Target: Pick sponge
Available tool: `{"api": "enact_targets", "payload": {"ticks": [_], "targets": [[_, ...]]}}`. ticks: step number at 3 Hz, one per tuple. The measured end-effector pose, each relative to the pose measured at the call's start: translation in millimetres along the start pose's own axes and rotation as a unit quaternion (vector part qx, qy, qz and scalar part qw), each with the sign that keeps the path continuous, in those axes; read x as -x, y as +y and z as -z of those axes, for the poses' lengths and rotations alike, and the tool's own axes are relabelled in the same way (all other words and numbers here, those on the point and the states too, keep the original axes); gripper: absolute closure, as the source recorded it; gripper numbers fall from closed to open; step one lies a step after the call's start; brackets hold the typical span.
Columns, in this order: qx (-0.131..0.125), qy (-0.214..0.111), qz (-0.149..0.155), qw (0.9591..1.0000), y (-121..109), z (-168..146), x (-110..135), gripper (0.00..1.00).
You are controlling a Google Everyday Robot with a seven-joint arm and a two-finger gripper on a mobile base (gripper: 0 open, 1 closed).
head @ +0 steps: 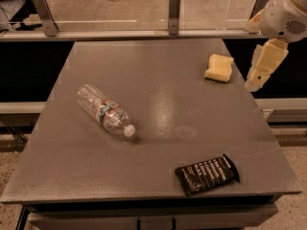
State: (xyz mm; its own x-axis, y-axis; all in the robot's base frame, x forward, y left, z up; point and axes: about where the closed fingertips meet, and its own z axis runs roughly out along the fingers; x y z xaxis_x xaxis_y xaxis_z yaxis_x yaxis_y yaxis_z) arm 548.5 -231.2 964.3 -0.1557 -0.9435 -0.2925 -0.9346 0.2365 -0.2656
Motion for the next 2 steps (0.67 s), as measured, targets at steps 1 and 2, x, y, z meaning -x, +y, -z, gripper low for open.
{"api": "enact_targets", "payload": {"ticks": [1, 2], "targets": [[0.005, -0.026, -0.013, 0.9996, -53, -33, -9, 0.00], [-0.008, -0.064, -0.039, 0.9972, -94, -54, -19, 0.00]]}}
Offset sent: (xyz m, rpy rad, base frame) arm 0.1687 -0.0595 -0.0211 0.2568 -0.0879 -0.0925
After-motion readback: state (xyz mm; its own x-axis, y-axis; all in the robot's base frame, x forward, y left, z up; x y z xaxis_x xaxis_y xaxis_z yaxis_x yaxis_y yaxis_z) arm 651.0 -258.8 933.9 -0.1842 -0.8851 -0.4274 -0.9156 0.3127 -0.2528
